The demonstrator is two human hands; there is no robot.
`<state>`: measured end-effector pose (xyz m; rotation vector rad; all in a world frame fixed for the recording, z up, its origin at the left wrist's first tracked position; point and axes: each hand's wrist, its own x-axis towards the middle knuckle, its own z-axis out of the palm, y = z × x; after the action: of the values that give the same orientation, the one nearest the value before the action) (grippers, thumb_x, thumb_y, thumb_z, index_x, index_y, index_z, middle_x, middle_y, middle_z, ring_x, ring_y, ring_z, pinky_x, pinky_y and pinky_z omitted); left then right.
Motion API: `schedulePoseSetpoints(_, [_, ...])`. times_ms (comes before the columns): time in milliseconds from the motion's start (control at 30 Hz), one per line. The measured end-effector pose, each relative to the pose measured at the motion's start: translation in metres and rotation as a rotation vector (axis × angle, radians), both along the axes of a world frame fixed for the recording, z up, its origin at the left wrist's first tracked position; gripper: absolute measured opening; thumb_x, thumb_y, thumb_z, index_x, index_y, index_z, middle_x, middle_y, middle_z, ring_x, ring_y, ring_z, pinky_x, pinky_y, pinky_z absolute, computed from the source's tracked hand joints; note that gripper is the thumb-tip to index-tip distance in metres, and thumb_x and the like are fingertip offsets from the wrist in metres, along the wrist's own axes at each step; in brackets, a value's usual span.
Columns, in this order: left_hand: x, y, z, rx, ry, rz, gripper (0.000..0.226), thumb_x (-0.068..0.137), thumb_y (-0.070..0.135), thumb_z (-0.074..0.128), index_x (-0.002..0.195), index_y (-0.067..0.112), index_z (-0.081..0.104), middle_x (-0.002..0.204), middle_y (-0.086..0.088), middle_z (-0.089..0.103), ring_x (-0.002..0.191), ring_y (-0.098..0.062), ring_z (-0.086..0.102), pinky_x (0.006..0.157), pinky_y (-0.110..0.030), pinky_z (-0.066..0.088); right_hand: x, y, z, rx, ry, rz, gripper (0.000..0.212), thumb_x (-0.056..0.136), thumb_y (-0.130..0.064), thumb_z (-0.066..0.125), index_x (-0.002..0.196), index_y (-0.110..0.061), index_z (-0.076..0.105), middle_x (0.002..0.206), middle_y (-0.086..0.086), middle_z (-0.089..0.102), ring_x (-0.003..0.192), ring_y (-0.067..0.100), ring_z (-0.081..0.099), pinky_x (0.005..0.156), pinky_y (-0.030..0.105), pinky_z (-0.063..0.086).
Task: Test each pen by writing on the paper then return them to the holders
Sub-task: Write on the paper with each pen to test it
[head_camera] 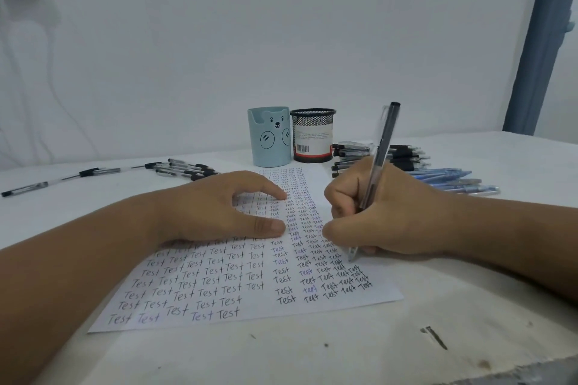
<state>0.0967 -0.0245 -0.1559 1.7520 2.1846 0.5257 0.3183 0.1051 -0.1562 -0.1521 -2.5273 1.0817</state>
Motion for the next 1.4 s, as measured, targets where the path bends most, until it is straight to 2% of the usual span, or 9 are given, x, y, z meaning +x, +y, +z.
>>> schedulePoseSetpoints(300, [0.0002, -0.0011, 0.0004, -0.007, -0.002, -0.003, 0.078, 0.050, 0.092, 0.066, 0.123, 0.067, 0.052, 0.142, 0.039, 0.041, 0.140, 0.002, 0.035, 0.122, -0.041, 0.028, -0.0010, 0.0024, -0.0017, -0.049, 0.001, 0.043, 0.042, 0.077, 0.002, 0.066, 0.050, -0.016, 0.040, 0.049, 0.012, 0.042, 0.043, 0.015, 0.044, 0.048, 0.025, 0.038])
schedulePoseSetpoints(433, [-0.0002, 0.0000, 0.0008, -0.011, -0.001, 0.000, 0.081, 0.047, 0.095, 0.065, 0.122, 0.068, 0.052, 0.143, 0.038, 0.041, 0.141, 0.001, 0.035, 0.122, -0.042, 0.028, -0.0005, 0.0013, -0.0006, -0.080, -0.020, 0.045, 0.048, 0.080, 0.010, 0.064, 0.050, -0.015, 0.037, 0.051, 0.018, 0.036, 0.043, 0.017, 0.042, 0.046, 0.023, 0.037])
schedulePoseSetpoints(500, [-0.0011, 0.0002, 0.0000, -0.012, 0.004, 0.002, 0.084, 0.045, 0.097, 0.064, 0.123, 0.068, 0.052, 0.144, 0.038, 0.041, 0.141, 0.001, 0.036, 0.121, -0.042, 0.028, -0.0008, 0.0013, -0.0015, -0.100, -0.021, 0.047, 0.045, 0.079, 0.008, 0.064, 0.051, -0.014, 0.036, 0.051, 0.022, 0.034, 0.042, 0.017, 0.043, 0.047, 0.025, 0.037])
schedulePoseSetpoints(633, [-0.0020, -0.0001, -0.0009, -0.009, 0.000, 0.001, 0.084, 0.045, 0.098, 0.064, 0.122, 0.068, 0.052, 0.144, 0.038, 0.041, 0.141, 0.000, 0.036, 0.121, -0.042, 0.029, -0.0006, 0.0015, -0.0019, -0.089, -0.023, 0.042, 0.047, 0.081, 0.009, 0.064, 0.051, -0.014, 0.037, 0.049, 0.015, 0.040, 0.042, 0.015, 0.045, 0.049, 0.027, 0.038])
schedulePoseSetpoints(800, [-0.0012, 0.0000, -0.0002, -0.014, -0.010, 0.005, 0.084, 0.045, 0.097, 0.065, 0.123, 0.068, 0.052, 0.144, 0.037, 0.042, 0.140, -0.001, 0.037, 0.121, -0.042, 0.029, -0.0021, -0.0008, 0.0001, -0.038, -0.008, 0.049, 0.040, 0.074, -0.001, 0.063, 0.051, -0.016, 0.034, 0.048, 0.004, 0.034, 0.044, 0.014, 0.033, 0.047, 0.023, 0.032])
schedulePoseSetpoints(967, [-0.0008, -0.0002, 0.0003, -0.020, 0.003, 0.000, 0.081, 0.047, 0.096, 0.065, 0.123, 0.069, 0.051, 0.145, 0.036, 0.040, 0.141, 0.000, 0.036, 0.121, -0.042, 0.029, -0.0011, 0.0010, -0.0004, -0.070, -0.006, 0.061, 0.046, 0.078, 0.006, 0.063, 0.051, -0.017, 0.033, 0.050, 0.007, 0.032, 0.044, 0.015, 0.035, 0.047, 0.023, 0.035])
schedulePoseSetpoints(1100, [0.0004, -0.0006, 0.0008, -0.021, -0.010, 0.003, 0.079, 0.048, 0.094, 0.066, 0.121, 0.069, 0.052, 0.144, 0.037, 0.041, 0.140, 0.000, 0.036, 0.121, -0.042, 0.029, -0.0012, -0.0003, 0.0004, -0.014, -0.001, 0.066, 0.038, 0.072, -0.003, 0.061, 0.051, -0.017, 0.033, 0.050, 0.004, 0.033, 0.045, 0.013, 0.032, 0.047, 0.024, 0.031])
schedulePoseSetpoints(1233, [0.0012, -0.0011, 0.0007, -0.018, -0.019, 0.011, 0.080, 0.045, 0.094, 0.066, 0.120, 0.069, 0.053, 0.144, 0.036, 0.041, 0.140, -0.001, 0.036, 0.121, -0.042, 0.029, -0.0003, 0.0017, -0.0006, -0.028, -0.013, 0.087, 0.044, 0.077, 0.006, 0.061, 0.051, -0.017, 0.034, 0.049, 0.005, 0.033, 0.044, 0.012, 0.033, 0.047, 0.020, 0.033])
schedulePoseSetpoints(1400, [0.0017, -0.0014, 0.0007, -0.017, -0.021, 0.013, 0.079, 0.046, 0.094, 0.066, 0.120, 0.069, 0.053, 0.144, 0.036, 0.041, 0.141, 0.000, 0.036, 0.122, -0.042, 0.029, -0.0018, 0.0021, -0.0005, 0.018, 0.007, 0.069, 0.038, 0.072, -0.004, 0.060, 0.050, -0.017, 0.032, 0.050, 0.005, 0.031, 0.046, 0.012, 0.030, 0.047, 0.023, 0.028])
